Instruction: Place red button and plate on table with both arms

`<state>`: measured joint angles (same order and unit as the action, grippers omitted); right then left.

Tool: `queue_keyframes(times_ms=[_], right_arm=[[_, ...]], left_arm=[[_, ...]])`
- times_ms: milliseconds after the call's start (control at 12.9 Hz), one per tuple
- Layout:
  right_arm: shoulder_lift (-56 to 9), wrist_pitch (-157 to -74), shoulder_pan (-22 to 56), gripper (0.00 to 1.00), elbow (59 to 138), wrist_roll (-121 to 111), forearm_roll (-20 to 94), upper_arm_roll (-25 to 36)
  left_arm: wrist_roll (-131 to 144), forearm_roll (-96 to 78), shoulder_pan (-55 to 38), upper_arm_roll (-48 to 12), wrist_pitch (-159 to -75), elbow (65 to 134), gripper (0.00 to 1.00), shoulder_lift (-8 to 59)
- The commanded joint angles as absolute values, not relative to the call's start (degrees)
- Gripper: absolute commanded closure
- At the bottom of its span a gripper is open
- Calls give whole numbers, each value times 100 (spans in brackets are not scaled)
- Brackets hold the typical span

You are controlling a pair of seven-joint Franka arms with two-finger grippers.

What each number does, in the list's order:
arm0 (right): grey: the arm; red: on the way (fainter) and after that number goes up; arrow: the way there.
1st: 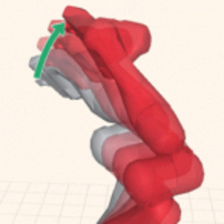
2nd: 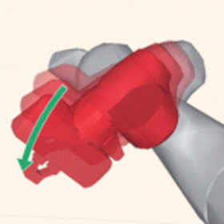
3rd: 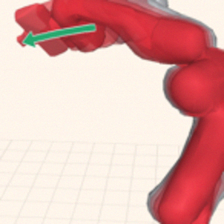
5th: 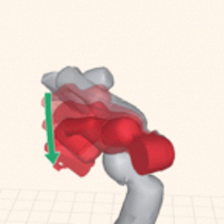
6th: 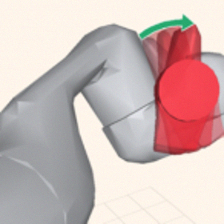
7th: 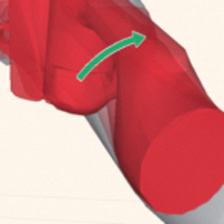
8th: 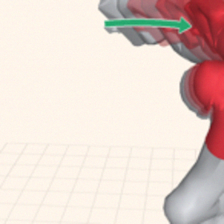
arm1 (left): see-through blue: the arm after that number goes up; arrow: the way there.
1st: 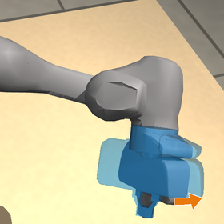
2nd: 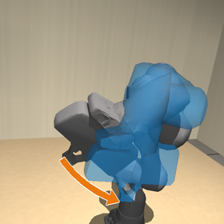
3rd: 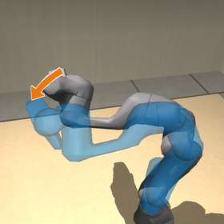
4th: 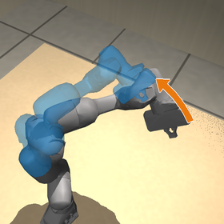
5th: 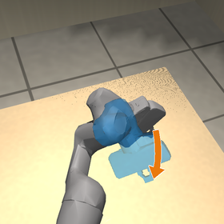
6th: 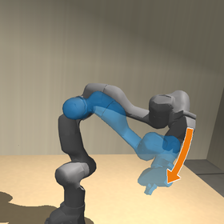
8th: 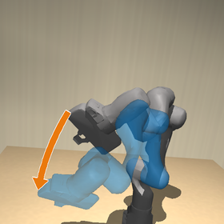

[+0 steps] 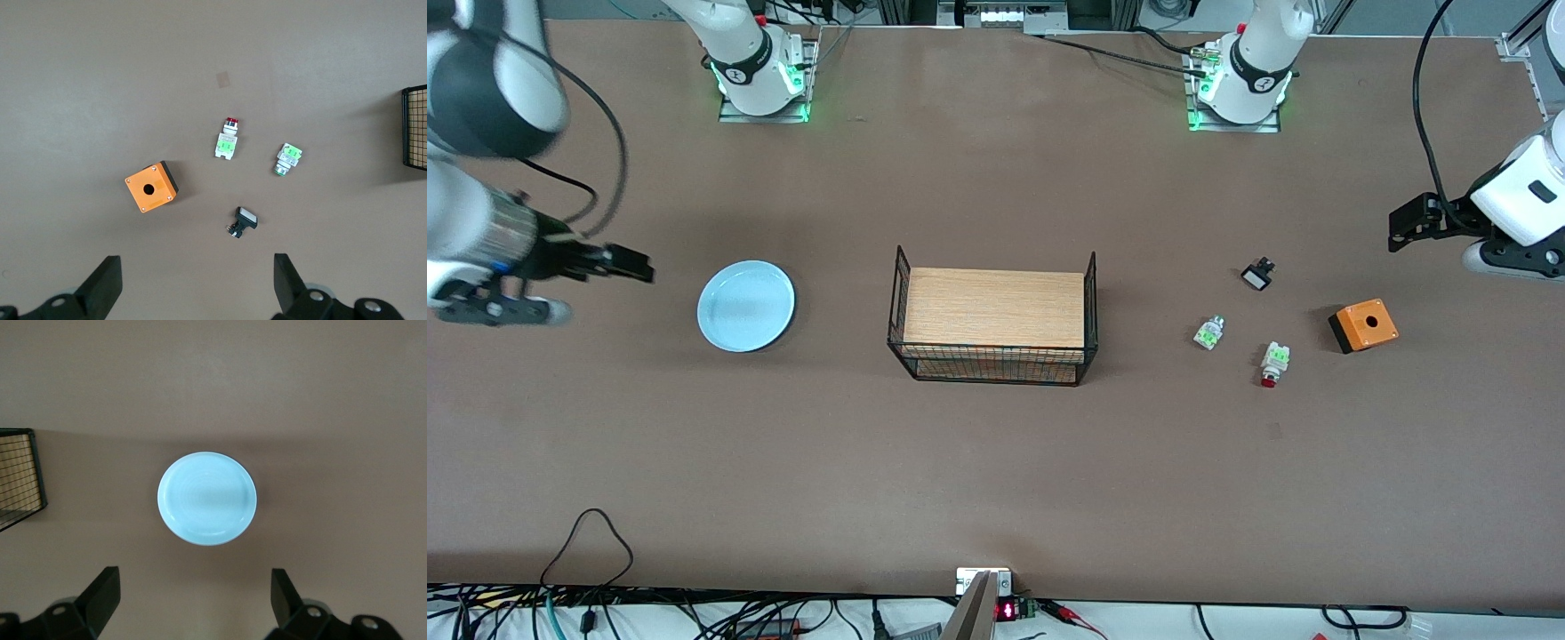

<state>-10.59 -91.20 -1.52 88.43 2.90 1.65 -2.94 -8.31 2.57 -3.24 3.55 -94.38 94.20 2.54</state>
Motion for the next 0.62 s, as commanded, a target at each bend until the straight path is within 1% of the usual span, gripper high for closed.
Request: queue_keyframes(times_ms=[0, 77, 310, 542], right_arm=[[-1178, -8483, -115, 0, 8096, 361, -218, -290], [-1143, -8481, -10, 0, 8043, 308, -333, -194], [-1029, -8534, 604, 0, 8051, -130, -264, 788], [-888, -8499, 677, 0, 8226, -70, -132, 835]], left_arm=[[-967, 167, -325, 387, -9527, 9378, 0, 333], [-958, 167, -325, 378, -9623, 9369, 0, 351], [-976, 167, -325, 369, -9615, 9351, 0, 396], [-950, 167, -325, 360, -9598, 9343, 0, 396]])
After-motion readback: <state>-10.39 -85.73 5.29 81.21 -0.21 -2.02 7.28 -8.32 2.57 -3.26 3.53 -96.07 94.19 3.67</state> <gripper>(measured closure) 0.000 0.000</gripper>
